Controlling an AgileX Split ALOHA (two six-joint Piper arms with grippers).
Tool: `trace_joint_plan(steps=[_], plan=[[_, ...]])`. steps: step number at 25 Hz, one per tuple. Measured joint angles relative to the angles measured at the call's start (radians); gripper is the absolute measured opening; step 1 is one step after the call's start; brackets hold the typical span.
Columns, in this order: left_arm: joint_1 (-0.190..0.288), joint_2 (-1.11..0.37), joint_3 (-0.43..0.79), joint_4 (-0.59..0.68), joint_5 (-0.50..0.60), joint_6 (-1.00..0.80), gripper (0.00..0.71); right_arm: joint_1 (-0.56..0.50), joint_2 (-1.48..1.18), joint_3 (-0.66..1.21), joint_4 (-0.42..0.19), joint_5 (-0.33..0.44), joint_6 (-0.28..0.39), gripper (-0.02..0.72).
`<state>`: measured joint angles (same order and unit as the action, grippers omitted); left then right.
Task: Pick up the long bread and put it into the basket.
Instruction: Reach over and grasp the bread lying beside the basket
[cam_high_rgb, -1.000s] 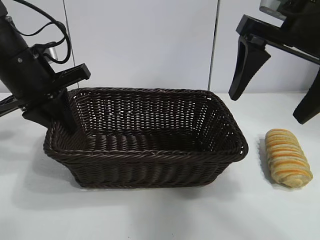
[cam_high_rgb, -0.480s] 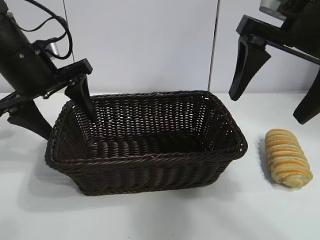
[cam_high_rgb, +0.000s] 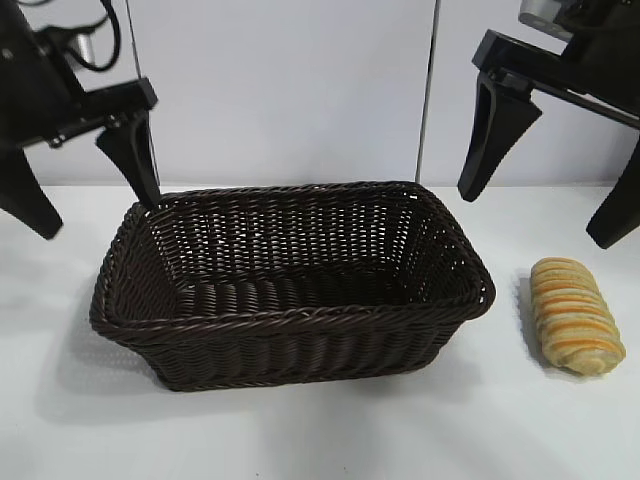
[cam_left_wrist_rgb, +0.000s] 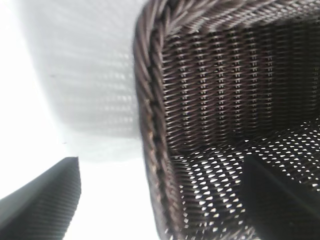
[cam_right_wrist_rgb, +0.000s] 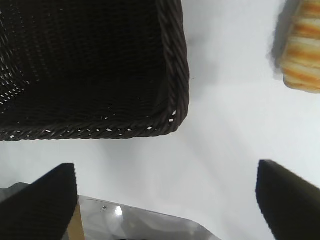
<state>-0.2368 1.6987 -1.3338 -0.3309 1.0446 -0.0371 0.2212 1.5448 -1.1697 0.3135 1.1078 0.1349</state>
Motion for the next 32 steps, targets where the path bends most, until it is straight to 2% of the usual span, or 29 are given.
trace_joint_plan(steps=[9, 24, 28, 32], plan=[[0.000, -0.003, 0.000, -0.051, 0.056, -0.003, 0.627, 0.000, 0.000, 0.000, -0.015, 0.001, 0.000, 0.695], [0.000, -0.003, 0.000, -0.054, 0.059, -0.041, 0.627, 0.000, 0.000, 0.000, -0.015, 0.023, 0.000, 0.695], [0.000, -0.003, 0.000, -0.093, 0.058, -0.039, 0.627, 0.000, 0.000, 0.000, -0.015, 0.025, 0.000, 0.695], [0.000, -0.003, 0.000, -0.121, 0.048, -0.035, 0.627, 0.000, 0.000, 0.000, -0.042, 0.024, 0.000, 0.695]])
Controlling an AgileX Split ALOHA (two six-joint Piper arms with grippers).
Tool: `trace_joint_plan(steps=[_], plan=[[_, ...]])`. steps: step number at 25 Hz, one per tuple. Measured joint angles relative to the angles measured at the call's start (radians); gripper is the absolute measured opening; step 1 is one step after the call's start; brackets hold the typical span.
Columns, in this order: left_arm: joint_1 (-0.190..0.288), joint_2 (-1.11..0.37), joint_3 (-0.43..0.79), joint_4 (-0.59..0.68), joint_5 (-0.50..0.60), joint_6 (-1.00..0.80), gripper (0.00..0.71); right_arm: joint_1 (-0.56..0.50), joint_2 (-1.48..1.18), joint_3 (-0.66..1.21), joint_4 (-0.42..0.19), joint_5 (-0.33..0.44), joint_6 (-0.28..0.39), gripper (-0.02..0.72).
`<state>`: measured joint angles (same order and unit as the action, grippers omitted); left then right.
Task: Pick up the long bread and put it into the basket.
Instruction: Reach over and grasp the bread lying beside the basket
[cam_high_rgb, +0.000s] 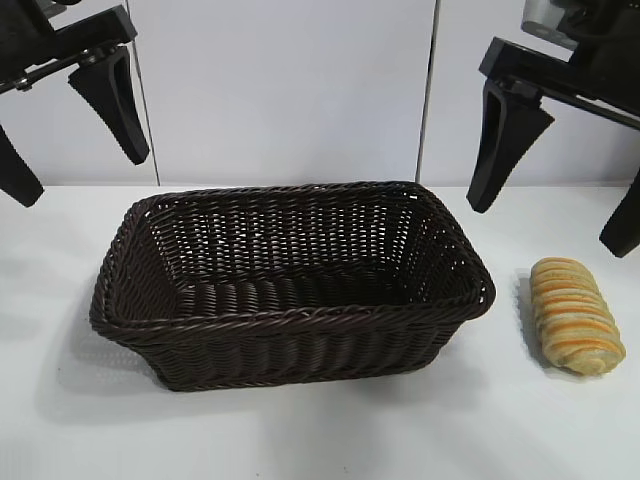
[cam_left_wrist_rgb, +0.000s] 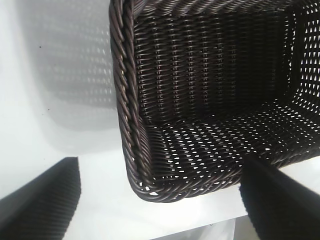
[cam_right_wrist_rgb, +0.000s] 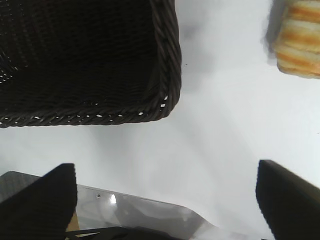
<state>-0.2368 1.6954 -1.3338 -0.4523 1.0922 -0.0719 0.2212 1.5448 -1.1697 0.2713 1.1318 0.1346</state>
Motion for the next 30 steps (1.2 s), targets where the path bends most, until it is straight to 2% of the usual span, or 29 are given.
trace_joint_plan(steps=[9, 14, 17, 26, 30], plan=[[0.000, 0.000, 0.000, -0.003, -0.002, 0.001, 0.627, 0.000, 0.000, 0.000, -0.203, -0.009, 0.108, 0.695], [0.000, 0.000, 0.000, -0.003, -0.006, 0.001, 0.627, 0.000, 0.016, 0.000, -0.271, -0.090, 0.185, 0.695], [0.000, 0.000, 0.000, -0.003, -0.006, 0.002, 0.628, 0.000, 0.044, 0.000, -0.333, -0.107, 0.238, 0.695], [0.000, 0.000, 0.000, -0.003, -0.006, 0.002, 0.627, 0.000, 0.145, 0.000, -0.454, -0.170, 0.356, 0.695], [0.000, 0.000, 0.000, -0.001, -0.006, 0.002, 0.627, -0.031, 0.169, 0.000, -0.464, -0.178, 0.362, 0.695]])
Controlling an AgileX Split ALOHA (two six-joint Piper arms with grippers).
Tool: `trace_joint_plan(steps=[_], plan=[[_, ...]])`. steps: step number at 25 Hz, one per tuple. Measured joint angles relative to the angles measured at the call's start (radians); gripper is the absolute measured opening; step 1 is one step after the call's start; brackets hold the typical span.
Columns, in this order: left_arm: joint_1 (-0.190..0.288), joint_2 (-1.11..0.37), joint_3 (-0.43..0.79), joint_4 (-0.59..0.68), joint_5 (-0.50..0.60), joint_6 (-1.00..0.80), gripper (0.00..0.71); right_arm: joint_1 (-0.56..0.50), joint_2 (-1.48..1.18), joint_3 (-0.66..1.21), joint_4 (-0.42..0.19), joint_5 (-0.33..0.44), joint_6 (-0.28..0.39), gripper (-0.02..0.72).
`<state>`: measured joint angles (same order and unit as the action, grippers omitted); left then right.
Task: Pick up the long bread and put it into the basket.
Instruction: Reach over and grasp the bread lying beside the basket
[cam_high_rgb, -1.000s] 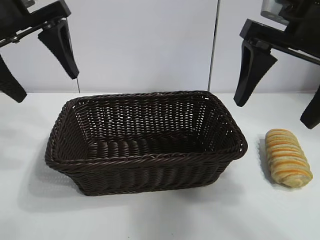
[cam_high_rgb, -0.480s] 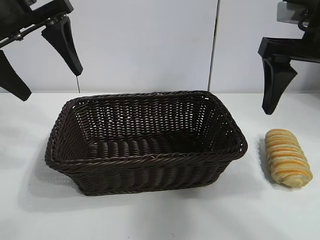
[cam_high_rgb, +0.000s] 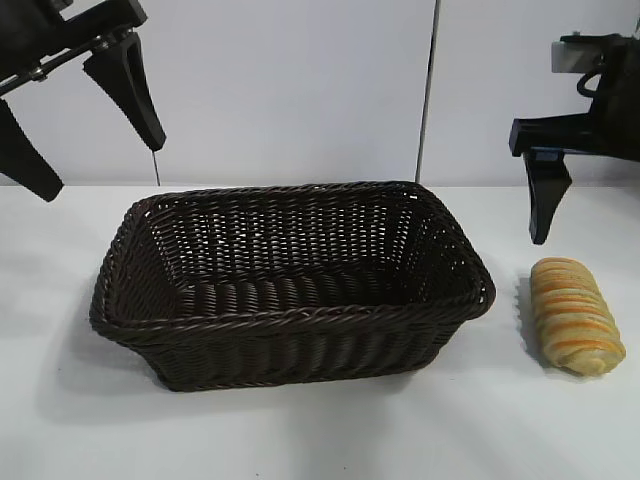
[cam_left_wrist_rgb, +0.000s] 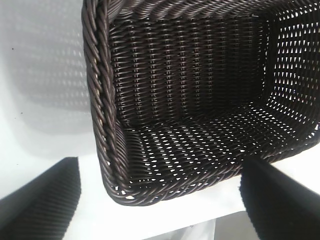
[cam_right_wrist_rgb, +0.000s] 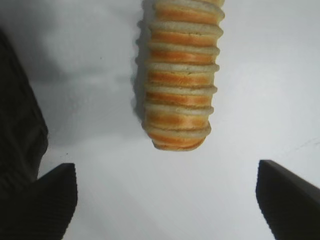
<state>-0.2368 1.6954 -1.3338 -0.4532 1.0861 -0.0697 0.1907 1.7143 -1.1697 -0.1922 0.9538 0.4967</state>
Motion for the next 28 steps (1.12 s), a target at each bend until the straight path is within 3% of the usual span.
trace_joint_plan(steps=[6, 9, 13, 28], plan=[[0.000, 0.000, 0.000, 0.003, 0.000, 0.000, 0.627, -0.091, 0.024, 0.000, 0.003, -0.027, -0.026, 0.694], [0.000, 0.000, 0.000, 0.003, -0.003, 0.000, 0.627, -0.120, 0.026, 0.000, 0.035, -0.052, -0.053, 0.667], [0.000, 0.000, 0.000, 0.003, -0.008, 0.000, 0.627, -0.123, 0.053, 0.000, 0.070, -0.078, -0.076, 0.663], [0.000, 0.000, 0.000, 0.003, -0.008, 0.027, 0.627, -0.123, 0.212, 0.000, 0.105, -0.183, -0.080, 0.663]])
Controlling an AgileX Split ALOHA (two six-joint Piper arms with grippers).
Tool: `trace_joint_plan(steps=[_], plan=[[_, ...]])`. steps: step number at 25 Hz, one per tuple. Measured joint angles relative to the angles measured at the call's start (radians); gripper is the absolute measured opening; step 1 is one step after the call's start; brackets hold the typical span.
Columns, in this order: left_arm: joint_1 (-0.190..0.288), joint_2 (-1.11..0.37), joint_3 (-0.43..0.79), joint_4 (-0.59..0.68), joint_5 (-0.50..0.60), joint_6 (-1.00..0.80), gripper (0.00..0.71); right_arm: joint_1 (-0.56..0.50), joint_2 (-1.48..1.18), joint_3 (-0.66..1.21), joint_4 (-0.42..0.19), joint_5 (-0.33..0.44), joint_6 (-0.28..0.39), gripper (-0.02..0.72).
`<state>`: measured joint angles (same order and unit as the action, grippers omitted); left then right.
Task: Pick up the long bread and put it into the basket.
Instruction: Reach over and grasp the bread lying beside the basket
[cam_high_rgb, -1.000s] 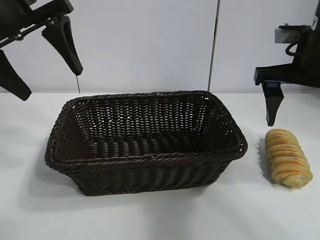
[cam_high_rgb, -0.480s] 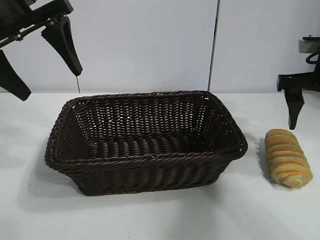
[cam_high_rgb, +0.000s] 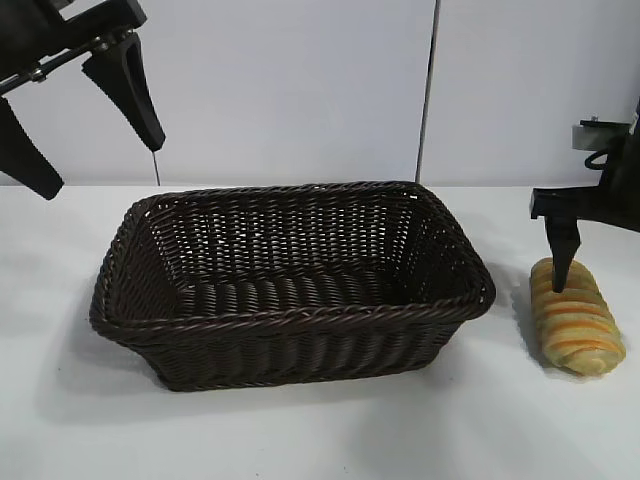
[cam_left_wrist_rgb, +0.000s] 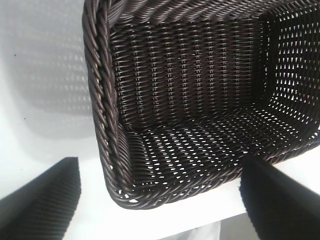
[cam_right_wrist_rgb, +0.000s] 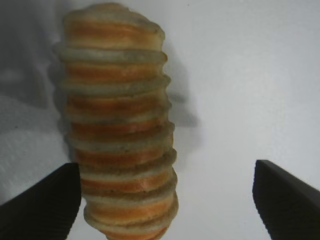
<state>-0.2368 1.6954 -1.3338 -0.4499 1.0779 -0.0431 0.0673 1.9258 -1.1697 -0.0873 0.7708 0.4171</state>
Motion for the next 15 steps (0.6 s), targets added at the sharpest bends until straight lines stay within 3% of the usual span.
trace_joint_plan(steps=[4, 10, 15], plan=[[0.000, 0.000, 0.000, 0.000, 0.000, 0.002, 0.627, 0.000, 0.010, 0.000, 0.019, -0.018, -0.001, 0.610], [0.000, 0.000, 0.000, 0.000, 0.000, 0.004, 0.627, 0.000, 0.011, 0.000, 0.032, -0.031, 0.011, 0.308], [0.000, 0.000, 0.000, 0.000, 0.000, 0.011, 0.627, 0.000, 0.011, 0.000, 0.032, -0.030, 0.020, 0.202]])
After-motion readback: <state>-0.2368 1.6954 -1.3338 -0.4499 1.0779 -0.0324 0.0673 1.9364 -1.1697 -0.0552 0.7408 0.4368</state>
